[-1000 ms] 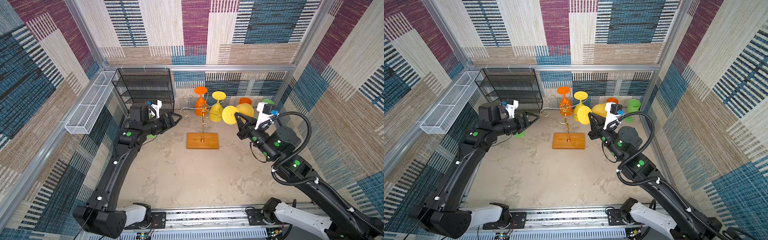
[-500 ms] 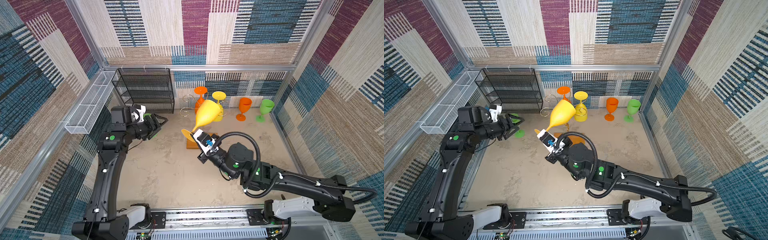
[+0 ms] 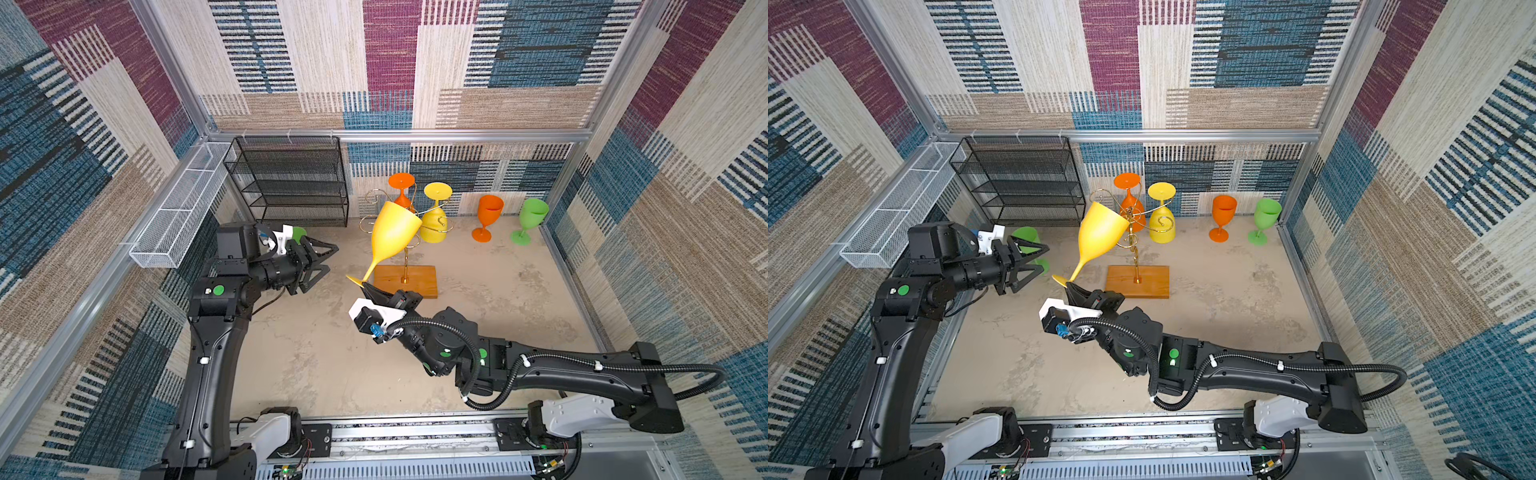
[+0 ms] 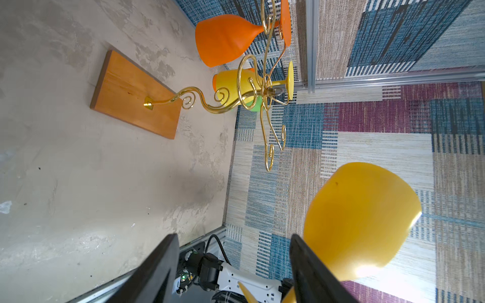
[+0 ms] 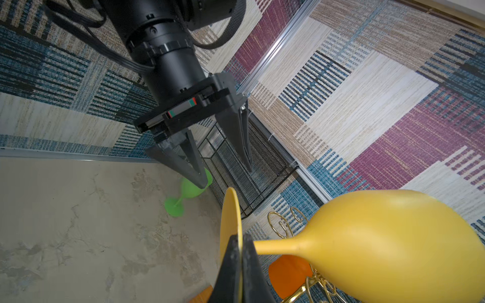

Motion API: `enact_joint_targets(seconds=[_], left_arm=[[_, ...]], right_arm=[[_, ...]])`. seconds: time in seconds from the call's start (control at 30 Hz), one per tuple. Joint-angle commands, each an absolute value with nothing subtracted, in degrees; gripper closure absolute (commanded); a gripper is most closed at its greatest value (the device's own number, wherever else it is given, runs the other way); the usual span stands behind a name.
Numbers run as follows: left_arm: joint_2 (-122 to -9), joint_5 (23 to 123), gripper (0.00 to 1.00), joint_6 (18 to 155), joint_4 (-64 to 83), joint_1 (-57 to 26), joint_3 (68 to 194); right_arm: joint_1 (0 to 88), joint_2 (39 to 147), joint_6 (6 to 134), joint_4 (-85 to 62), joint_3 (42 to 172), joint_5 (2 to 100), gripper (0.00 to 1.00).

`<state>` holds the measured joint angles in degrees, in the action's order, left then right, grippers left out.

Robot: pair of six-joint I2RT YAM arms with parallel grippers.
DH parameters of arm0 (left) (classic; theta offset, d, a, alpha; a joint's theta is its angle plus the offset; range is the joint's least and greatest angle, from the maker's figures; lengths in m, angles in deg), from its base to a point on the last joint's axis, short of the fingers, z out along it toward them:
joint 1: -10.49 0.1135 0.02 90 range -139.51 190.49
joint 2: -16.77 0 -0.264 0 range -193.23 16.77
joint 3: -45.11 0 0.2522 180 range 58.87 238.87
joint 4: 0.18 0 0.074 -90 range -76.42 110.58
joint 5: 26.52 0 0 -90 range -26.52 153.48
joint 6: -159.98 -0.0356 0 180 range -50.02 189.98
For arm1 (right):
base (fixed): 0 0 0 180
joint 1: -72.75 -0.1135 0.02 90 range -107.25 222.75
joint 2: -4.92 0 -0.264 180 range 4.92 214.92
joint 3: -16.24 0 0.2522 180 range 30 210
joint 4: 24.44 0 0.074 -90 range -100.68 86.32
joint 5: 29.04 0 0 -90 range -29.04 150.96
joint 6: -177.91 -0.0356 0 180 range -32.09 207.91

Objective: Take the wine glass off the wine glass rack
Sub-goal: 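Swing the yellow glass toward the robot with the right while the left releases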

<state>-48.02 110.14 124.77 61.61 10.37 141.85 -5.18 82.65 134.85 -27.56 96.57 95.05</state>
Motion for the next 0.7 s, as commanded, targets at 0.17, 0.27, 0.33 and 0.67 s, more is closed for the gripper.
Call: enact_joint_targets(seconds=[0.17,0.27,0.33,0.67], left_arm=[[-46.4,113.4,0.36,133.7,59.9,10.1,139.5],[-45.6,113.0,0.38,135.3,59.9,9.1,139.1],[-45.4,112.8,0.39,136.0,59.9,8.5,139.1],[-43.9,111.6,0.51,137.6,58.6,5.5,136.1]], right_arm=[[-5.7,85.9,141.2,-32.8,96.4,96.9,1.00],[-5.7,87.1,142.5,-33.5,96.9,97.6,1.00],[-5.7,87.6,143.5,-34.2,97.1,98.1,1.00],[-5.7,90.6,146.1,-36.4,97.9,99.5,1.00]])
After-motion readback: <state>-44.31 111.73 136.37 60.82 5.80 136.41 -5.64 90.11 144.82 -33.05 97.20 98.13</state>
